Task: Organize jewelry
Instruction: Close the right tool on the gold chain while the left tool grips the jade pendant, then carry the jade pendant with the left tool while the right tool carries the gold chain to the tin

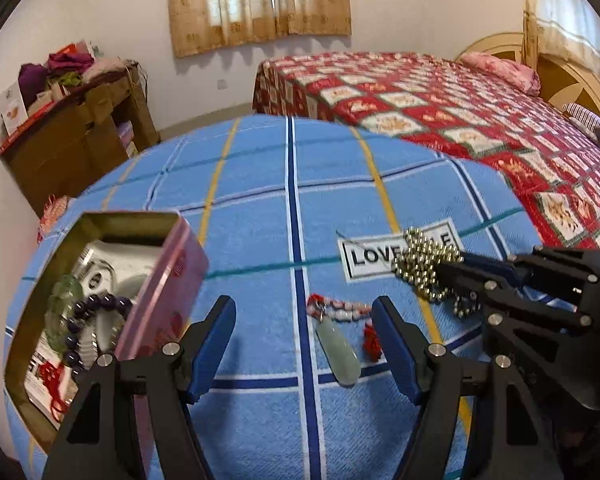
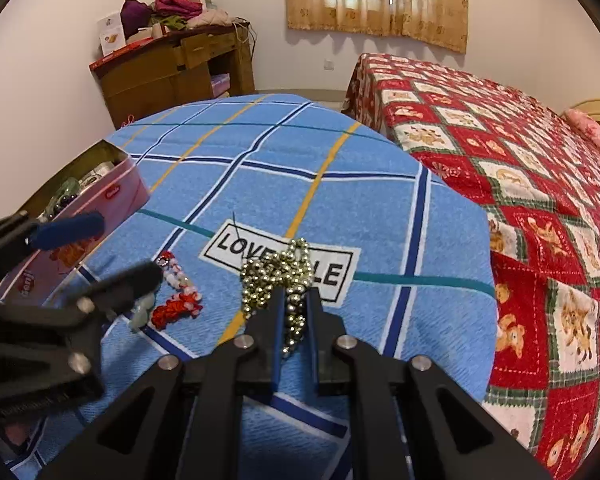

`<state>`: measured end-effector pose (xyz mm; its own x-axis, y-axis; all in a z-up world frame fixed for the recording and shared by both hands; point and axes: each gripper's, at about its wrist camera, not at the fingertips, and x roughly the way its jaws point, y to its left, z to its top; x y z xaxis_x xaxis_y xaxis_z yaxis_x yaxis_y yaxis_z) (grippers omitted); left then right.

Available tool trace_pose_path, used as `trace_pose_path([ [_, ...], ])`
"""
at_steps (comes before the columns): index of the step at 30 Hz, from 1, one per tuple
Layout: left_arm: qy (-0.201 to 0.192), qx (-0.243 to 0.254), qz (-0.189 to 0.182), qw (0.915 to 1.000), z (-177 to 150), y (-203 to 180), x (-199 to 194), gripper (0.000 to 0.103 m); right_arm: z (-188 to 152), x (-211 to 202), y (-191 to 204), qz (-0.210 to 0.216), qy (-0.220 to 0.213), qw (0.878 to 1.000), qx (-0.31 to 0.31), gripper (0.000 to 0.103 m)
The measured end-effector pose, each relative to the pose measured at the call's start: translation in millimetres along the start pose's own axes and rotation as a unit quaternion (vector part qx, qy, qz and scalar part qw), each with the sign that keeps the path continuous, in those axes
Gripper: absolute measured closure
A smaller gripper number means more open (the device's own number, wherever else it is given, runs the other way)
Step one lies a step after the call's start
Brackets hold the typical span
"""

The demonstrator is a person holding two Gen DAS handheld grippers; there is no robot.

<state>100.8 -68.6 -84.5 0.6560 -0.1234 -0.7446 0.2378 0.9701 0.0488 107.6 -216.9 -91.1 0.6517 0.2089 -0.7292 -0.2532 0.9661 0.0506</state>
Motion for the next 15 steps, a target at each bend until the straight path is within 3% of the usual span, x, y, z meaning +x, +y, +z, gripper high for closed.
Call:
trace_pose_path([
  [3, 0.023, -0.014, -0.025, 0.9993, -3, 4, 8, 0.052, -1, 0, -1, 0.001, -0.003, 1.0, 0.0, 0.091],
  [5, 0.035, -0.024, -0.047, 0.998, -4, 6, 13, 0.059, -1, 0, -1, 0.001, -0.004, 1.0, -0.001, 0.091],
  [10, 0.039, -0.021, -0.078, 0.9959, -8, 3, 11, 0.093, -2, 0, 2, 0.0, -0.005, 1.0, -0.008, 0.091],
  [15, 0.035, -0.018, -0.089, 0.9952, -10, 3, 6, 0.096, -3, -2, 4, 0.004, -0.009, 1.0, -0.013, 0.091],
])
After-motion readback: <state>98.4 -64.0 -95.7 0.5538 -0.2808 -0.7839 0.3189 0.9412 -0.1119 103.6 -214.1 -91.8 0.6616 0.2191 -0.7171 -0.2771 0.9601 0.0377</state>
